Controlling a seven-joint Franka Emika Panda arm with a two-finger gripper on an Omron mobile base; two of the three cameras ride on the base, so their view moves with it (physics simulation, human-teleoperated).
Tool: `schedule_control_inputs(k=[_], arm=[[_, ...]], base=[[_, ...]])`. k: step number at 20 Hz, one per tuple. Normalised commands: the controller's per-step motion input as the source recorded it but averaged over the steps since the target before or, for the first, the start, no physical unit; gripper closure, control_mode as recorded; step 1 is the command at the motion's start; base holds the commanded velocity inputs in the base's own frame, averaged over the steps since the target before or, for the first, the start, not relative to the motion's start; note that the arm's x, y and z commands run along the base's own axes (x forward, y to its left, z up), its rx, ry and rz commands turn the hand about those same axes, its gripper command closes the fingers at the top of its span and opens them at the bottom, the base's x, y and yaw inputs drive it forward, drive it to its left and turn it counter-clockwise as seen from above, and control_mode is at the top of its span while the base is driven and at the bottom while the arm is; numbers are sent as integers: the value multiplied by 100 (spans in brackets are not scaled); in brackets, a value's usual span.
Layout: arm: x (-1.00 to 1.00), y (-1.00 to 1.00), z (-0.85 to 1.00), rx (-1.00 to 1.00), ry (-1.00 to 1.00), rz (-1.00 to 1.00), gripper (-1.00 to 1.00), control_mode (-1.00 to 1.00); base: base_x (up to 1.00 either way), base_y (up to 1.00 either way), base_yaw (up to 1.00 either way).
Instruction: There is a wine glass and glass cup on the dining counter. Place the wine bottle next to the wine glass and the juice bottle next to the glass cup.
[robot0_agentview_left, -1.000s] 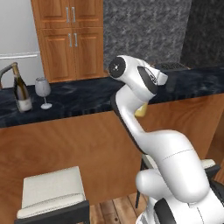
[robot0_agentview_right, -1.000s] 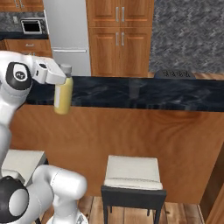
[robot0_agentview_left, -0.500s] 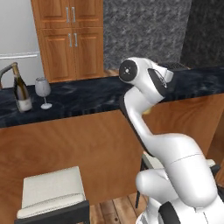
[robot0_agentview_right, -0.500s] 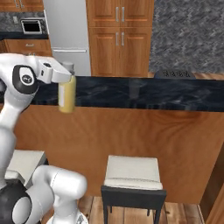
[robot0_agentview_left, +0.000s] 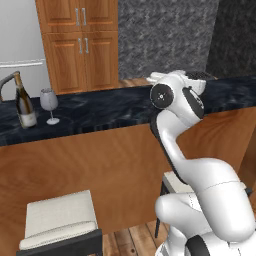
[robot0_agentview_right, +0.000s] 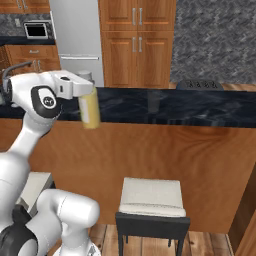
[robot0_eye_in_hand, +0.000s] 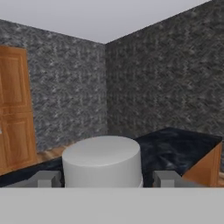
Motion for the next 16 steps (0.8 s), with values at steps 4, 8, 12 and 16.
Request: schedule_control_inputs(k=[4,8,12,16], arm=[[32,-14,5,-9,7,0,100,-100],[40,-13,7,-3,8,0,100,-100],[47,-12,2,0,8,0,100,-100],[34,-13,0,0,0,0,100,-100]], base=[[0,0,0],[0,0,0],[0,0,0],[0,0,0]])
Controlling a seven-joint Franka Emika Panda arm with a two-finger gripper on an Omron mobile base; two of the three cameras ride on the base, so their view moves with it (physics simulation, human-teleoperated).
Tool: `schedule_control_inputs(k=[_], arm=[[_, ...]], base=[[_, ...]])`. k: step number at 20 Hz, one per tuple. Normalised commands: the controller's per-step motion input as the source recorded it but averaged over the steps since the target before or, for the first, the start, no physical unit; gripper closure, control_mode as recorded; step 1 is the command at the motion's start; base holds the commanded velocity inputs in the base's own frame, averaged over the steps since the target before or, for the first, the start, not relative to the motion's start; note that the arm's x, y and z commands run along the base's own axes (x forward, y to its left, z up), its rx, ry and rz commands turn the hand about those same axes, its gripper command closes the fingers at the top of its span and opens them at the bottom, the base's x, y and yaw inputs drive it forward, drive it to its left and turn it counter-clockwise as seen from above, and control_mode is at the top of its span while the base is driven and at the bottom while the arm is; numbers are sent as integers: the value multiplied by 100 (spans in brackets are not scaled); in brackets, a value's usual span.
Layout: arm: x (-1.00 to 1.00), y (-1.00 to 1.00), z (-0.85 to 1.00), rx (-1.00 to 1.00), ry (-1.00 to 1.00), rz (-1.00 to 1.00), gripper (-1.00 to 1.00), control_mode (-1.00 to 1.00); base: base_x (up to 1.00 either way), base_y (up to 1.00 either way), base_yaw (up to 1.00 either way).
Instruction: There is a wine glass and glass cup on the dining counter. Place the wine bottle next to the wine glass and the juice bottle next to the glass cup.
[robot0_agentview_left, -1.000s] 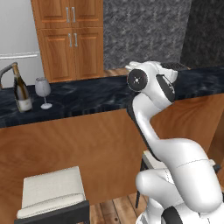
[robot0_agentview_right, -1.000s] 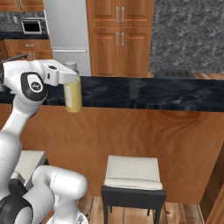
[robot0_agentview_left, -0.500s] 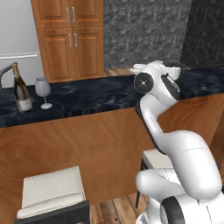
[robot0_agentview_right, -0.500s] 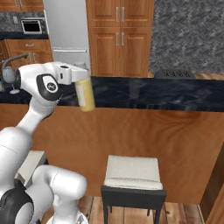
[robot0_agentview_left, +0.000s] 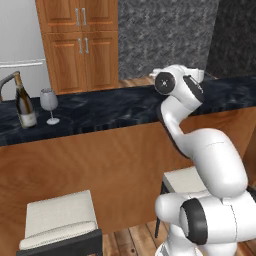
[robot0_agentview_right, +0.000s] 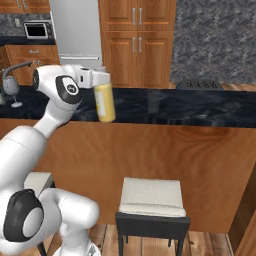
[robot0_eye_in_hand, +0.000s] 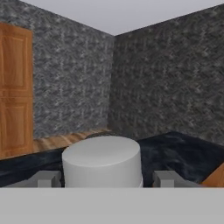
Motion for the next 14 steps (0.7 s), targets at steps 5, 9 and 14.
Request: schedule_control_inputs(k=[5,9,14], arm=[[29,-14,0,0,-3,0,100,-100],[32,-13,-2,0,-2,0,100,-100],[29,-10,-15,-2,-7,2,100,-100]], base=[[0,0,0],[0,0,0],[0,0,0]])
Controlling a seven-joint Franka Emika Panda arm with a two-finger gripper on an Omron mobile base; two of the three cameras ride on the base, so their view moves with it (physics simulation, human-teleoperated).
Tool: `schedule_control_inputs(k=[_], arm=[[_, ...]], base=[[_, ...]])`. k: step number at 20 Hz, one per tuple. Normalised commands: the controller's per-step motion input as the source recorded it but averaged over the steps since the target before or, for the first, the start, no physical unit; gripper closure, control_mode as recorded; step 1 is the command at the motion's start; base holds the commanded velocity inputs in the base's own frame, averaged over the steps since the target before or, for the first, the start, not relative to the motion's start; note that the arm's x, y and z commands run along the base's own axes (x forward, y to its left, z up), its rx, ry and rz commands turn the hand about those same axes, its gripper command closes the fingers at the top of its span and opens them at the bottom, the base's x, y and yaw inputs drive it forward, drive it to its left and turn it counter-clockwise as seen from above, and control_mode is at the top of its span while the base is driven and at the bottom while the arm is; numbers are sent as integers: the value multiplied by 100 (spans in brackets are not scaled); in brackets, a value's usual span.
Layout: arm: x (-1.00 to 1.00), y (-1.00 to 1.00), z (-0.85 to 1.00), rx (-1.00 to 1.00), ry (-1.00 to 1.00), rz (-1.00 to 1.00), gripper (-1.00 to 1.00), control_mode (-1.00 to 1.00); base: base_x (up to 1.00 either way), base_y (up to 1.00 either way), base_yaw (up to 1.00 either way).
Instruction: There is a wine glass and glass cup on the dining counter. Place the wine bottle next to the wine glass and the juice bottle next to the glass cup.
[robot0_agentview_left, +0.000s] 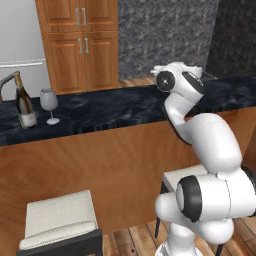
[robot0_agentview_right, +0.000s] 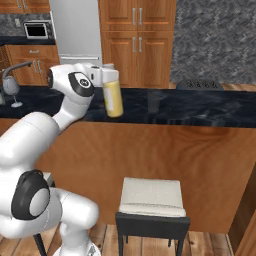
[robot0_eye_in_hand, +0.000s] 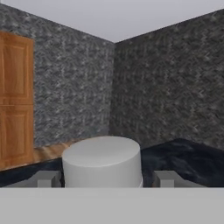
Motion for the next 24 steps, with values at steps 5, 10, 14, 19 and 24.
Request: schedule_control_inputs(k=[5,10,14,19,24], arm=[[33,-10,-15,-1,-7,4,100,-100],[25,-7,-6,-1,-4,2,100,-100],[19,-4,0,0,0,0,100,-100],[20,-4,0,0,0,0,100,-100],[23,-9,0,0,0,0,100,-100]], base=[[0,0,0],[0,0,0],[0,0,0],[0,0,0],[0,0,0]])
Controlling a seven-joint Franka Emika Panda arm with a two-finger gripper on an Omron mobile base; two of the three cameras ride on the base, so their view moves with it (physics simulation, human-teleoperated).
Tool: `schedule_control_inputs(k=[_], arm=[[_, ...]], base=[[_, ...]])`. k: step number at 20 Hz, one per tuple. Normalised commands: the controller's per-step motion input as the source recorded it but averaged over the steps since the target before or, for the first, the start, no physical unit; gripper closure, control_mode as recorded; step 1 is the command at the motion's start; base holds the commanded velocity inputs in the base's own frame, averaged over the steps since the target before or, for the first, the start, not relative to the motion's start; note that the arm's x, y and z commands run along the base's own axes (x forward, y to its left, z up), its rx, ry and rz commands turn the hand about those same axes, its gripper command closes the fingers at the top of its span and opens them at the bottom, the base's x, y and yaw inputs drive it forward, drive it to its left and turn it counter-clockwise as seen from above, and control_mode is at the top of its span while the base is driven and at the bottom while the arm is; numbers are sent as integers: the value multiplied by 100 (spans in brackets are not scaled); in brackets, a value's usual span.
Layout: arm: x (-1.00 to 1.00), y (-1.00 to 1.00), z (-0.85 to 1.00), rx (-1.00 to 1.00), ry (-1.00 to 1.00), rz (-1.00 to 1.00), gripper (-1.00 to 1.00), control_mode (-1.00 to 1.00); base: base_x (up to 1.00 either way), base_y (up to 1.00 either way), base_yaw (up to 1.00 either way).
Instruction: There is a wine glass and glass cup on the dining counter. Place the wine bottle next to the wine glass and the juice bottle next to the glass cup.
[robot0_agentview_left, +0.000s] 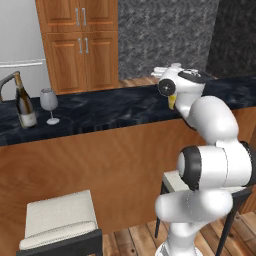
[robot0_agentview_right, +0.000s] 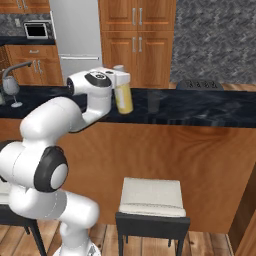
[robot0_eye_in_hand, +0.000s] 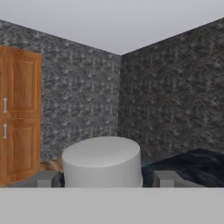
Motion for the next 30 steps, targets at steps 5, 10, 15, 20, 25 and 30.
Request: schedule_control_inputs(k=[5,10,15,20,25,30], arm=[[21,-11,0,0,1,0,100,-100],[20,-12,0,0,2,0,100,-100],[18,-16,0,0,0,0,100,-100],[15,-4,-6,0,1,0,100,-100],[13,-4,-13,2,1,0,100,-100],[14,0,-15,0,0,0,100,-100]], base=[[0,0,0],[0,0,0],[0,0,0],[0,0,0],[0,0,0],[0,0,0]])
